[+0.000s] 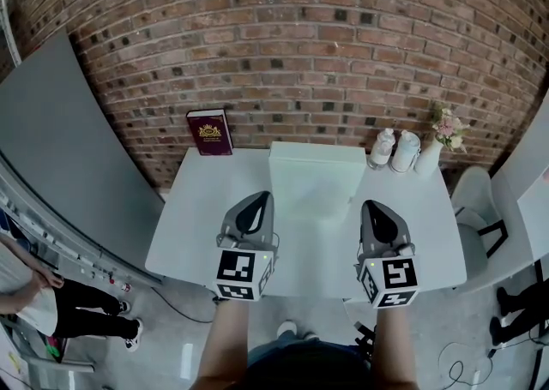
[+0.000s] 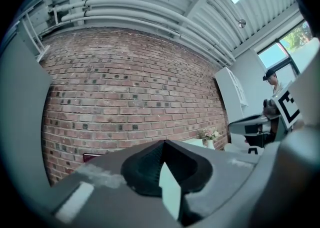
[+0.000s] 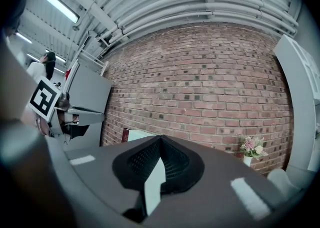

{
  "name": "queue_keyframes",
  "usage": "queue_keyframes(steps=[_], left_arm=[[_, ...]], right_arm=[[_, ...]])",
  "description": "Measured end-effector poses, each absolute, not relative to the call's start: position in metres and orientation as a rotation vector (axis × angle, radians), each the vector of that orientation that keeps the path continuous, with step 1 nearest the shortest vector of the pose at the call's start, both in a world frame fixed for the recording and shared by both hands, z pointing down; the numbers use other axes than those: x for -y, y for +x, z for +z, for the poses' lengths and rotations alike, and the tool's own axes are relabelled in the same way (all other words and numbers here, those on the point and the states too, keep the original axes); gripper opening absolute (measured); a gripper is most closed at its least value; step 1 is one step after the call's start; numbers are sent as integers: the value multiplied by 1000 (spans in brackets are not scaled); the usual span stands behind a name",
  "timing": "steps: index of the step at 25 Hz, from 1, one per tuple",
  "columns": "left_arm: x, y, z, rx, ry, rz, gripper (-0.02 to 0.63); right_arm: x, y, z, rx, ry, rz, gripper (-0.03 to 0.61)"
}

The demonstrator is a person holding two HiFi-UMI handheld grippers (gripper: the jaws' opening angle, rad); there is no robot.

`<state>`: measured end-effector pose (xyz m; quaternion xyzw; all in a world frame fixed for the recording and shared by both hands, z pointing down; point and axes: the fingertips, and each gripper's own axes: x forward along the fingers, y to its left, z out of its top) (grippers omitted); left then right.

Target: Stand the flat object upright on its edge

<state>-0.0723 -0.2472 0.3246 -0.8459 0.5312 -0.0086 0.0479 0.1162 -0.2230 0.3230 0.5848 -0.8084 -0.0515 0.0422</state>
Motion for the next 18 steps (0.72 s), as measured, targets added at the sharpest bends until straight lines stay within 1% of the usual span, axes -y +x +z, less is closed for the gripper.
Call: queue_keyframes(steps=[18], left_arm=[[240, -83, 298, -1610, -2525, 26, -2]], right_arm=[[217, 121, 299, 2479, 1839, -226, -2]])
